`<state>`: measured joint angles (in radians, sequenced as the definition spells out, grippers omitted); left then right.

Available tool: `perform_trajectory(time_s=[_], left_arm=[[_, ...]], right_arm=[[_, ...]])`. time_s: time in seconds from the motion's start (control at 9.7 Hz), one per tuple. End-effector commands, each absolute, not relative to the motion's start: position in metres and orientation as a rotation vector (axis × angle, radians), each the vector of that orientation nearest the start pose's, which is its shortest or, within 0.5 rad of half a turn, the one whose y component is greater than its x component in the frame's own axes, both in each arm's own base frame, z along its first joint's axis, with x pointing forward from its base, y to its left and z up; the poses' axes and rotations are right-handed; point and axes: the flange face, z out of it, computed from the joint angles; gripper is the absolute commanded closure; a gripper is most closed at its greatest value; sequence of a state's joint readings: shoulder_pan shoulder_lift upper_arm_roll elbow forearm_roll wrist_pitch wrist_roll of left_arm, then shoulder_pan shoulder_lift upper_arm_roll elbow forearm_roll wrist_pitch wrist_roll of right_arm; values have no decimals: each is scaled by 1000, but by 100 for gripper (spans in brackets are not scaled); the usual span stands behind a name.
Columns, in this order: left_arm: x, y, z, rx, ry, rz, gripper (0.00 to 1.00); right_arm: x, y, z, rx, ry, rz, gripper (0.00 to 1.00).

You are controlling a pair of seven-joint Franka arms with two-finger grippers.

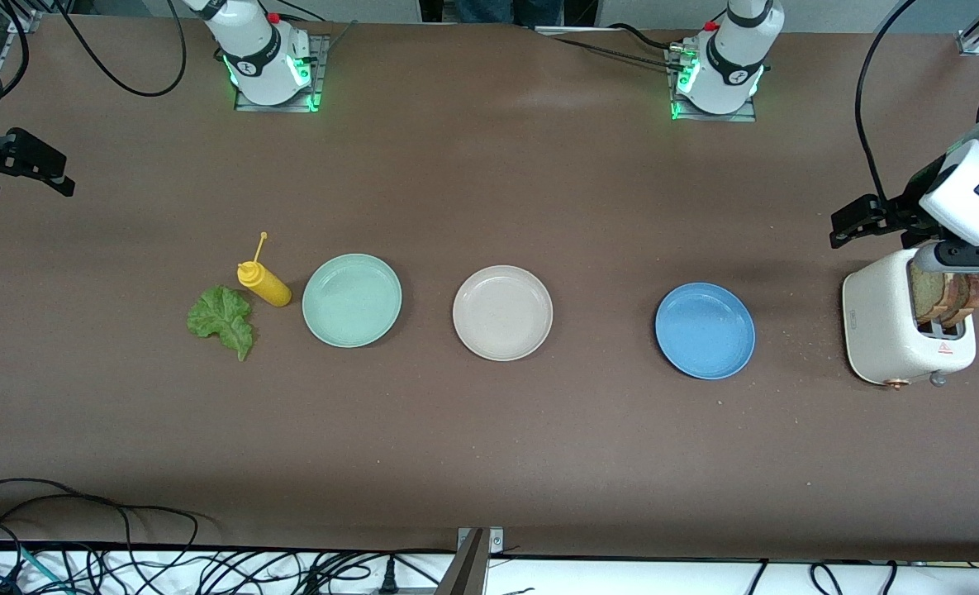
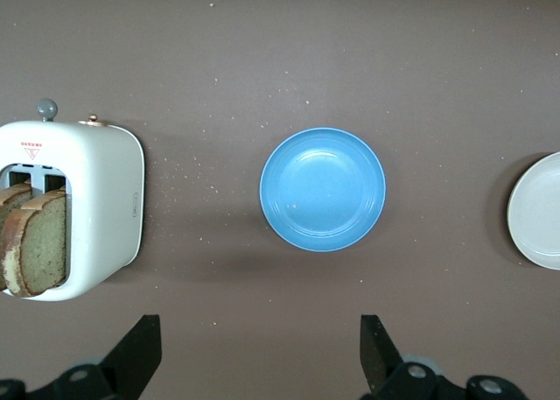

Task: Make sandwich on beige plate with both arms

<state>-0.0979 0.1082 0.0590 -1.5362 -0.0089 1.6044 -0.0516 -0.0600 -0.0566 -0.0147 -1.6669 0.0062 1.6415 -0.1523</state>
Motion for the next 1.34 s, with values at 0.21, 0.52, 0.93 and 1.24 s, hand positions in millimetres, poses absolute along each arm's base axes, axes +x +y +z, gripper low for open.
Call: perform_trajectory(time_s=[0.21, 0.52, 0.93, 1.24], left_arm=[[593, -26, 581, -3133, 10, 54, 0], [594, -23, 583, -3132, 3, 45, 0], [594, -25, 584, -3132, 5, 40, 0], [598, -19, 578, -3127, -6, 52, 0]], right_arm=[[544, -38, 622, -3136, -101, -44, 0], [544, -37, 622, -3136, -103, -44, 0], [545, -38, 620, -3136, -103, -39, 0], [544, -37, 621, -3136, -108, -42, 0]])
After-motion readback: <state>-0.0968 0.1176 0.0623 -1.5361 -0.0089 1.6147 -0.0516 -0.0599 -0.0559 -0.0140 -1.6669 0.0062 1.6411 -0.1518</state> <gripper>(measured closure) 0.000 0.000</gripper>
